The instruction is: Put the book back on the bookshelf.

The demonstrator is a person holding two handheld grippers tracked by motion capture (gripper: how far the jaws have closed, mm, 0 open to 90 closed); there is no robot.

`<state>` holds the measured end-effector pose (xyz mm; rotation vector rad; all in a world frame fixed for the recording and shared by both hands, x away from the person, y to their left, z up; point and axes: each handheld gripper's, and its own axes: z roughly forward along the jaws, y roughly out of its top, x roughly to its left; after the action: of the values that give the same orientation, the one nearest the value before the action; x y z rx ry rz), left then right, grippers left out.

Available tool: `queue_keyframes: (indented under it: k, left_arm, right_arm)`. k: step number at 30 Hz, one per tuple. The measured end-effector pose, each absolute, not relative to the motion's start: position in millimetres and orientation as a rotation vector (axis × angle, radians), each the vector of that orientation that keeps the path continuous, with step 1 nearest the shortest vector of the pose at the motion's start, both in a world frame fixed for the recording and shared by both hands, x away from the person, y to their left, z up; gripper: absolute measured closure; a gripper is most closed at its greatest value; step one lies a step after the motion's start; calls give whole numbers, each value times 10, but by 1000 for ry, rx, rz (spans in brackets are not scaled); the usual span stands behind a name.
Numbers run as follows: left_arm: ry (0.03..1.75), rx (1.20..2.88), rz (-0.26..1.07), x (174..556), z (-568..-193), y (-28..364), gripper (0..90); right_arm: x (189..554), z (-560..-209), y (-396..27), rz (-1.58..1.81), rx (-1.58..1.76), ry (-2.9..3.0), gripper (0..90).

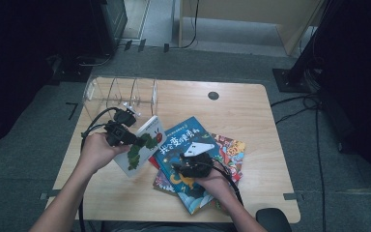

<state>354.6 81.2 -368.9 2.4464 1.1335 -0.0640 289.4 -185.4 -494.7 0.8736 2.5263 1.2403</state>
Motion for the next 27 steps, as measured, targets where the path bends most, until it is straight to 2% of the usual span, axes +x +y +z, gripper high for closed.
queue_keyframes:
  k: [10,12,27]
  left_arm:
    - [1285,2414,-48,3679,-3649,987,772]
    - [1345,2395,-44,3765,-3565,1036,772]
    - [1459,2323,-28,4126,-3119,1064,773]
  right_arm:
    - [2898,-4947,-1859,1243,878,2529,501]
    - [2898,-4947,-1859,1243,878,2529,501]
    - [2895,-4948,-1856,1239,878,2526,506]
